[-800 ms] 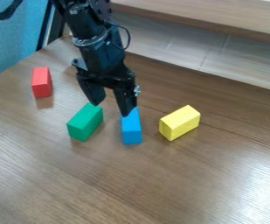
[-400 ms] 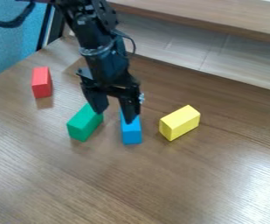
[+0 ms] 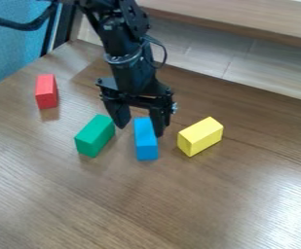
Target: Put the blue rectangle to the right side of the table
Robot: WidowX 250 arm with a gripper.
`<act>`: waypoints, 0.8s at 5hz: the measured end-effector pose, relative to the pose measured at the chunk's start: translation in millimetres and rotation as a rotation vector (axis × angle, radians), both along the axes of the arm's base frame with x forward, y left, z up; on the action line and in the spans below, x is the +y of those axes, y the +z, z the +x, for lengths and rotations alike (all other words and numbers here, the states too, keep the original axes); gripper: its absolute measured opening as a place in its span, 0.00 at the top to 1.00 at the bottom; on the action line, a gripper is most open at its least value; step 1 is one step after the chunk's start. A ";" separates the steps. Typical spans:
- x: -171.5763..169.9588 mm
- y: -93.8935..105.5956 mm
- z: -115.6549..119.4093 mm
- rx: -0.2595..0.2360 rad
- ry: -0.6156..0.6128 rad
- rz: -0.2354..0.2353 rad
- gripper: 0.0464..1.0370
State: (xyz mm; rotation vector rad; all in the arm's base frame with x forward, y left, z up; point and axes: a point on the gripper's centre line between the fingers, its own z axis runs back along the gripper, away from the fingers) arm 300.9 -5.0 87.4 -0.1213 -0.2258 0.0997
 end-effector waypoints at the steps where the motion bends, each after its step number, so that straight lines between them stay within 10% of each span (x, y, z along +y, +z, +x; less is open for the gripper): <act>1: -0.4 -0.4 6.0 0.058 0.170 0.004 0.04; 4: 12.1 -18.8 15.9 0.128 0.389 0.065 0.04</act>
